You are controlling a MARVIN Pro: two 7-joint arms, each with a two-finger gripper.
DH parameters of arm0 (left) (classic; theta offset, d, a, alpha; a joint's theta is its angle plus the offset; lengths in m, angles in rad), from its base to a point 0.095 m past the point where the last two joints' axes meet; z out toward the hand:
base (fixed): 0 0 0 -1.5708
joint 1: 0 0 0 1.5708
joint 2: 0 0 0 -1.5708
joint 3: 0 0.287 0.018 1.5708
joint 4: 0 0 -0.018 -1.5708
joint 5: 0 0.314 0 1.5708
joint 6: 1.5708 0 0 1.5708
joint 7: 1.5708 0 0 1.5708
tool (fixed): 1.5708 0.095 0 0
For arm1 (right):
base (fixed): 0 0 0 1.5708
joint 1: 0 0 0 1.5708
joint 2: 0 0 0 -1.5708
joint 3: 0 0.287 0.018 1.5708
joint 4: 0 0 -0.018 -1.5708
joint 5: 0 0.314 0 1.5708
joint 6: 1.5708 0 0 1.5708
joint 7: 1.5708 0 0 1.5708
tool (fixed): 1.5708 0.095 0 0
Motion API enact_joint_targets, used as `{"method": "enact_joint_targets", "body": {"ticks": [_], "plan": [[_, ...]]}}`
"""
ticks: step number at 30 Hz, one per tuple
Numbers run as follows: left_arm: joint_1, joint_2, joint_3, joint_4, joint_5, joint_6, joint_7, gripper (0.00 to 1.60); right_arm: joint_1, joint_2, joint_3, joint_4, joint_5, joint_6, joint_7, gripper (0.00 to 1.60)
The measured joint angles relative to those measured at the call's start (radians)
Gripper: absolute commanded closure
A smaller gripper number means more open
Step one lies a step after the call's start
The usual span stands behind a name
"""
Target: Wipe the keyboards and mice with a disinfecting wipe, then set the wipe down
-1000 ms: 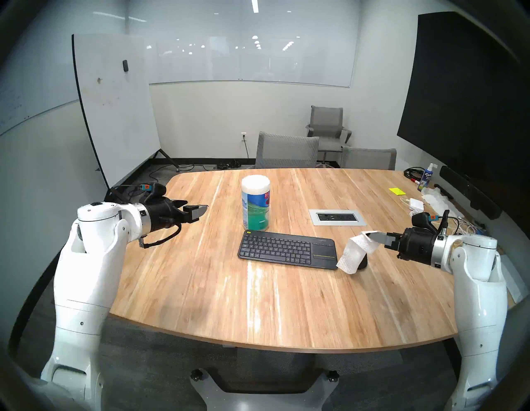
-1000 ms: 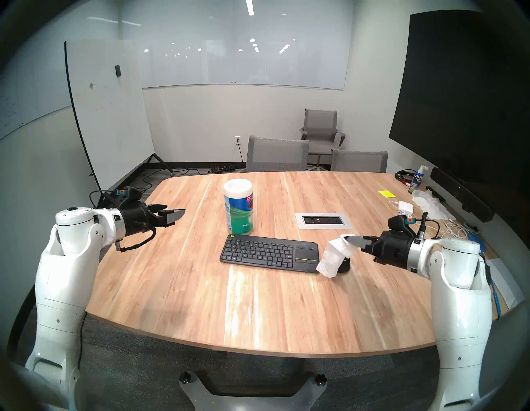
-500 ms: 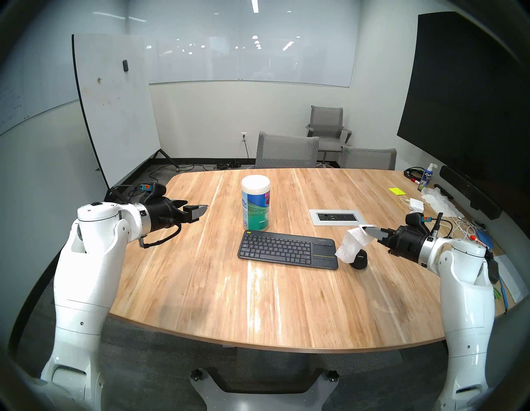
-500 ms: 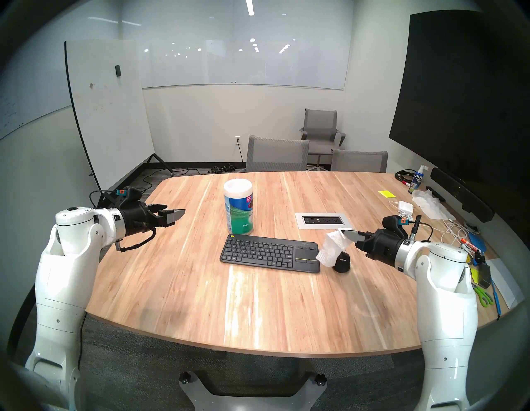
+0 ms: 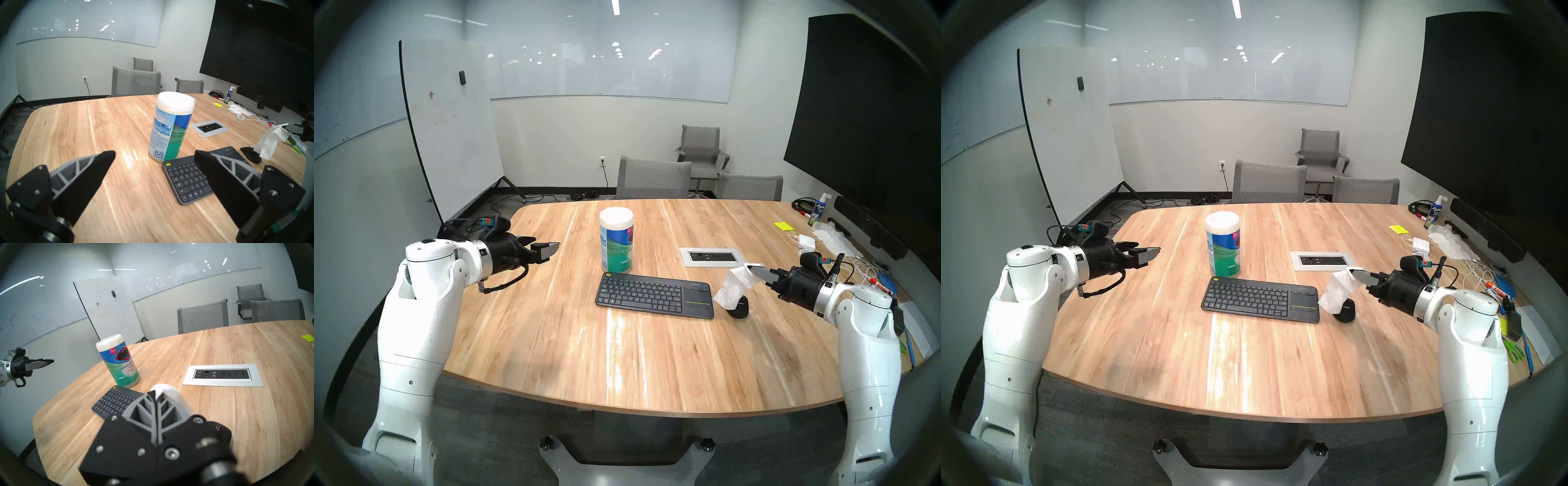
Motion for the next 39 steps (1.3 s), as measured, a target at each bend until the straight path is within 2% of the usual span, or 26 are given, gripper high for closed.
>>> {"method": "enact_joint_targets", "body": {"ticks": [39], "plan": [[0.0, 0.0, 0.0, 0.0, 0.0, 0.0, 0.0, 0.0, -0.001, 0.019, -0.005, 0.024, -0.018, -0.008, 0.031, 1.6]]}}
